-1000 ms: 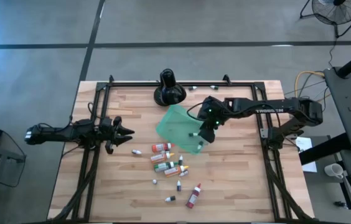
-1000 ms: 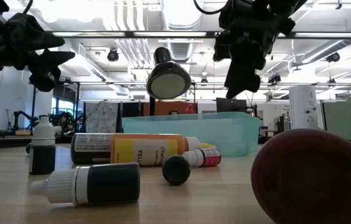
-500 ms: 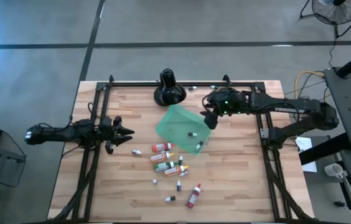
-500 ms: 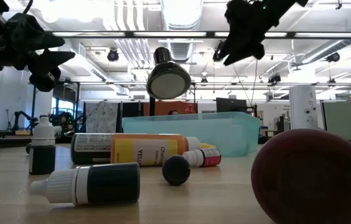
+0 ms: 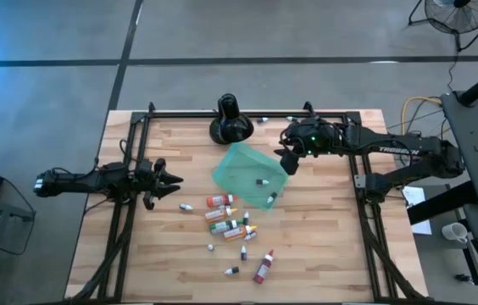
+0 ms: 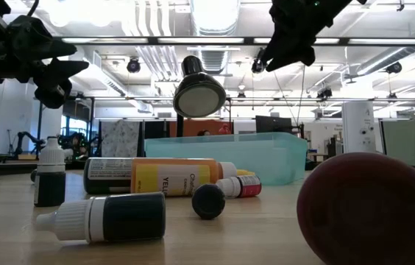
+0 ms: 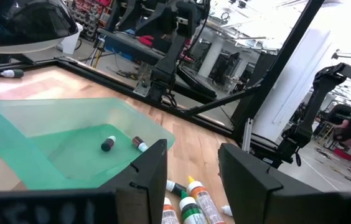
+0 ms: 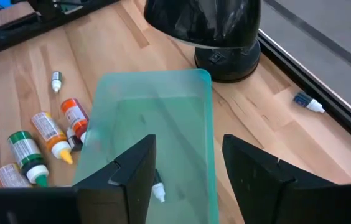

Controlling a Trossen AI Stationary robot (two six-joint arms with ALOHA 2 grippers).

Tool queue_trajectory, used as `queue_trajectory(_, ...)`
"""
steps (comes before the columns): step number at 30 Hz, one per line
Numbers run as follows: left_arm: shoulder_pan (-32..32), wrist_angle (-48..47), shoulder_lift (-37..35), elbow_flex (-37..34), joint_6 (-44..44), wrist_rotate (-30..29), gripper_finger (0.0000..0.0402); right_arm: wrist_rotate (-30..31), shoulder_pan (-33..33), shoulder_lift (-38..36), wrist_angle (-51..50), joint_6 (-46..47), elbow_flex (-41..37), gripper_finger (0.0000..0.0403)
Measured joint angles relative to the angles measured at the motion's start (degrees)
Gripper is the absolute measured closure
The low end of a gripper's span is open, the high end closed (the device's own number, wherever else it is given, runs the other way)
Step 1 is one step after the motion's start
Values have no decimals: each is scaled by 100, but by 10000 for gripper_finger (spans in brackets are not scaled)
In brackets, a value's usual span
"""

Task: Pick & Place food coloring
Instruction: Put the small green food coloring bottle into the green bin

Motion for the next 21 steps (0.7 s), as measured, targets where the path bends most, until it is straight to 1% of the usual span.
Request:
queue_trajectory(7,0,0,1,1,0,1,284,-30,1,9,485,13,17,227)
queue_trajectory(10,2,0,0,0,-1,0,284,-29,-49,80,480,363,19,228)
queue_trajectory(15,6,0,1,1,0,1,284,-22,-306,312,413,1255,19,228)
queue_trajectory(21,7,-1,1,1,0,2,284,-23,-363,467,471,1281,19,229)
